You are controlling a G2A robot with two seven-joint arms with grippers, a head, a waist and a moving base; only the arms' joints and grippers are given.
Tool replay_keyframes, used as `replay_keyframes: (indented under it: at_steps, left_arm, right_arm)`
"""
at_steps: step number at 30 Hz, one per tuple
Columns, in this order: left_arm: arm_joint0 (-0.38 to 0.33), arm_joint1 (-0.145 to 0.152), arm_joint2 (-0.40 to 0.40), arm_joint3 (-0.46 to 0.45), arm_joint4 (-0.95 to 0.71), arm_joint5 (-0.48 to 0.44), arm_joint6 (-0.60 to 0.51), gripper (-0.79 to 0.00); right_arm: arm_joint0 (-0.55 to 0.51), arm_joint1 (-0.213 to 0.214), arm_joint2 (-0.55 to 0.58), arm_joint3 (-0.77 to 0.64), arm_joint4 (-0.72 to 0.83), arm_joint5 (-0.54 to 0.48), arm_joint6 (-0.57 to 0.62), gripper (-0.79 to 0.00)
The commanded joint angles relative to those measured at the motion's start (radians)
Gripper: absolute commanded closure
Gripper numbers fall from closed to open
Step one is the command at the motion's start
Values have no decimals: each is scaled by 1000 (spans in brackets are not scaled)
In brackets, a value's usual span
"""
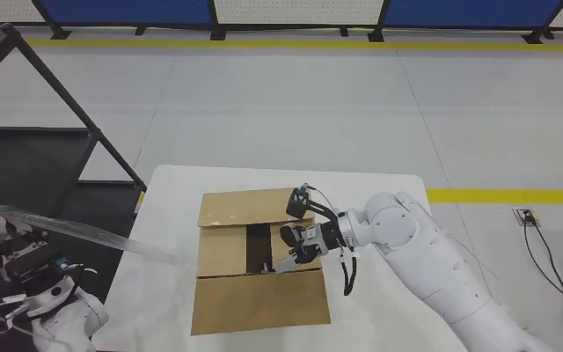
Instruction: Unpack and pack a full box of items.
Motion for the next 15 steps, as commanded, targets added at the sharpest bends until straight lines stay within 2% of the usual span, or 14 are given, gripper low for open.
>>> replay_keyframes:
  at_steps: [1, 11, 15]
  left_arm:
    - [-3, 0, 0, 3, 1, -1, 1, 0]
    - [-8, 1, 3, 18, -4, -10, 6, 0]
    - [-12, 2, 5, 19, -7, -16, 5, 0]
  right_arm:
    - [1, -6, 0, 5, 1, -1, -1, -785]
    - [-18, -4, 1, -8, -3, 5, -25, -785]
    - [-61, 27, 21, -69, 34, -5, -5, -785]
